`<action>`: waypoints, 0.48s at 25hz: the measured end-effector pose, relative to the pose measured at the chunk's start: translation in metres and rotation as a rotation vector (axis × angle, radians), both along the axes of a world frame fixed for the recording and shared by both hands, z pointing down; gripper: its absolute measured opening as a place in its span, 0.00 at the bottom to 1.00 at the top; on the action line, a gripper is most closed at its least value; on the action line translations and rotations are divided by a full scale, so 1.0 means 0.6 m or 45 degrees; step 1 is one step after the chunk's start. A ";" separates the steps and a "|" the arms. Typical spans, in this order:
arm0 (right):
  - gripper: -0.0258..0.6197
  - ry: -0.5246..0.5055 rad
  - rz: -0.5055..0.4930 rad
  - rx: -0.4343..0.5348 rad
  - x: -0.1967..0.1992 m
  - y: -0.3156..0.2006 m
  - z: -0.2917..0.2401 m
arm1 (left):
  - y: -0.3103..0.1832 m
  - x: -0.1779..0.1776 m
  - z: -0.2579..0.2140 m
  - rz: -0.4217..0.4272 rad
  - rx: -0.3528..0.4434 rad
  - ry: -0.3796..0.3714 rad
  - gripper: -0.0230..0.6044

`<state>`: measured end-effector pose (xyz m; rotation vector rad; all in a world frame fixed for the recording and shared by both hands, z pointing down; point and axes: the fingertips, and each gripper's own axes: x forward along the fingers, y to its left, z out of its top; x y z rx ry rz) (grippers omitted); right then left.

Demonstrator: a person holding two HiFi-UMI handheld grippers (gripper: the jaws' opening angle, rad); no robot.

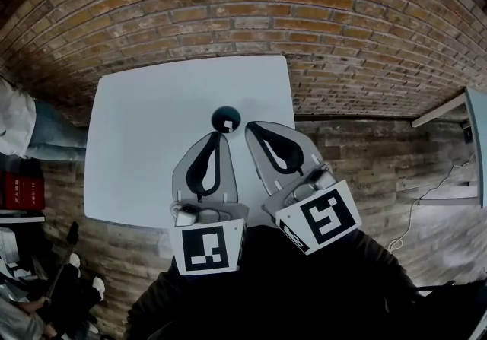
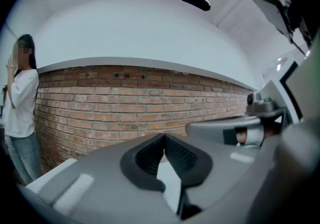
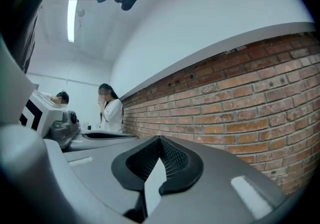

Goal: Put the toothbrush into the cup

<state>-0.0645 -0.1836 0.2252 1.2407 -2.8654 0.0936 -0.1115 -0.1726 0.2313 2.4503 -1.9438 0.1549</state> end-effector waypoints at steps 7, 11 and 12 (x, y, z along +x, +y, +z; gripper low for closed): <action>0.04 0.011 0.017 0.058 0.003 0.013 -0.019 | 0.009 0.010 -0.016 0.036 0.039 -0.010 0.05; 0.04 0.006 0.023 0.067 0.006 0.017 -0.024 | 0.012 0.015 -0.021 0.049 0.054 -0.009 0.05; 0.04 0.004 0.023 0.068 0.007 0.017 -0.024 | 0.012 0.016 -0.021 0.050 0.055 -0.010 0.05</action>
